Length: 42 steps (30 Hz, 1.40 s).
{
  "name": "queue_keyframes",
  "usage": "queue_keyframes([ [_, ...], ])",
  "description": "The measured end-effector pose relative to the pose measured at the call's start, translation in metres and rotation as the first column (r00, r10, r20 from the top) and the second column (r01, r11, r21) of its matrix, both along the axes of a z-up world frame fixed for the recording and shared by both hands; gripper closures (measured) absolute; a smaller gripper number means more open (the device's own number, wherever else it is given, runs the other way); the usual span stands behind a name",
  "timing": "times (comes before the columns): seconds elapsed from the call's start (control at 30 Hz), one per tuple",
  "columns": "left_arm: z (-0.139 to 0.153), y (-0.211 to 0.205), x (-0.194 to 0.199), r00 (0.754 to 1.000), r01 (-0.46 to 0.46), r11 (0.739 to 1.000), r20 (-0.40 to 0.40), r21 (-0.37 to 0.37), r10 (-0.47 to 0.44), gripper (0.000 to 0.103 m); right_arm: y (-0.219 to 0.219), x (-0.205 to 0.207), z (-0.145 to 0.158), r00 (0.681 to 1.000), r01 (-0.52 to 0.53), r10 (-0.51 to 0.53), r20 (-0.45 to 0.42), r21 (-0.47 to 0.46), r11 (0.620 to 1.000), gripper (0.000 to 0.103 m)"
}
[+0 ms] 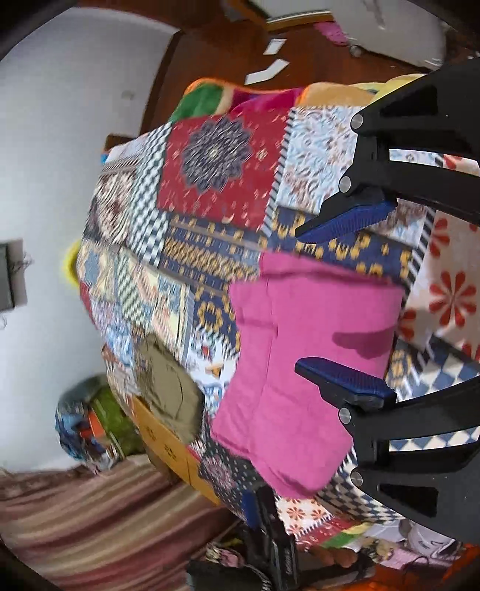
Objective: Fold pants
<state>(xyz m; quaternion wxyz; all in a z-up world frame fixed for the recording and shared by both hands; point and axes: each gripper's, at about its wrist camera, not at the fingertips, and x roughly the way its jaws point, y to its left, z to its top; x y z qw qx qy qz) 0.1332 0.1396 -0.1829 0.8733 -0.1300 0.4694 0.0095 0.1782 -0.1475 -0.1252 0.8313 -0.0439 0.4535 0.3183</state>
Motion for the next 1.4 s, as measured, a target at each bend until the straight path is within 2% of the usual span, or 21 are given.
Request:
queue_keyframes([
  [0.23, -0.025, 0.002, 0.007, 0.998, 0.008, 0.990, -0.059, -0.138, -0.017, 0.019, 0.005, 0.011, -0.026, 0.997, 0.001, -0.001, -0.080, -0.006, 1.000, 0.043],
  [0.4, -0.036, -0.002, 0.020, 0.996, 0.008, 0.989, -0.084, -0.146, -0.021, 0.015, 0.018, 0.016, -0.039, 0.995, -0.033, 0.031, -0.092, -0.021, 0.999, 0.041],
  [0.53, -0.048, 0.001, 0.029, 0.995, -0.008, 0.980, -0.104, -0.199, -0.012, 0.012, 0.019, 0.023, -0.049, 0.996, -0.009, 0.007, -0.088, -0.021, 1.000, 0.019],
  [0.7, -0.060, 0.007, 0.037, 0.995, -0.023, 0.960, -0.097, -0.279, -0.005, 0.011, 0.006, 0.037, -0.066, 0.976, 0.013, 0.002, -0.216, 0.068, 0.998, 0.013],
  [0.77, -0.060, 0.005, 0.039, 0.996, -0.014, 0.963, -0.091, -0.270, -0.011, 0.011, 0.002, 0.039, -0.070, 0.967, 0.025, 0.001, -0.254, 0.100, 0.995, 0.013],
  [0.87, -0.060, 0.001, 0.041, 0.996, -0.002, 0.969, -0.087, -0.247, -0.020, 0.011, 0.002, 0.036, -0.069, 0.970, 0.013, 0.011, -0.242, 0.096, 0.995, 0.013],
  [0.97, -0.061, 0.000, 0.044, 0.996, -0.003, 0.969, -0.090, -0.249, -0.020, 0.012, 0.002, 0.035, -0.069, 0.967, 0.008, 0.020, -0.252, 0.109, 0.994, 0.018],
  [1.13, -0.059, -0.004, 0.044, 0.996, 0.016, 0.967, -0.079, -0.253, -0.038, 0.023, 0.009, 0.033, -0.067, 0.960, -0.016, 0.056, -0.273, 0.145, 0.989, 0.048],
  [1.3, -0.060, -0.007, 0.045, 0.997, 0.014, 0.969, -0.066, -0.247, -0.031, 0.029, 0.010, 0.032, -0.067, 0.957, -0.009, 0.058, -0.286, 0.168, 0.986, 0.056],
  [1.4, -0.057, -0.011, 0.044, 0.998, 0.021, 0.971, -0.055, -0.237, -0.035, 0.039, 0.012, 0.028, -0.063, 0.964, -0.003, 0.046, -0.262, 0.162, 0.987, 0.064],
])
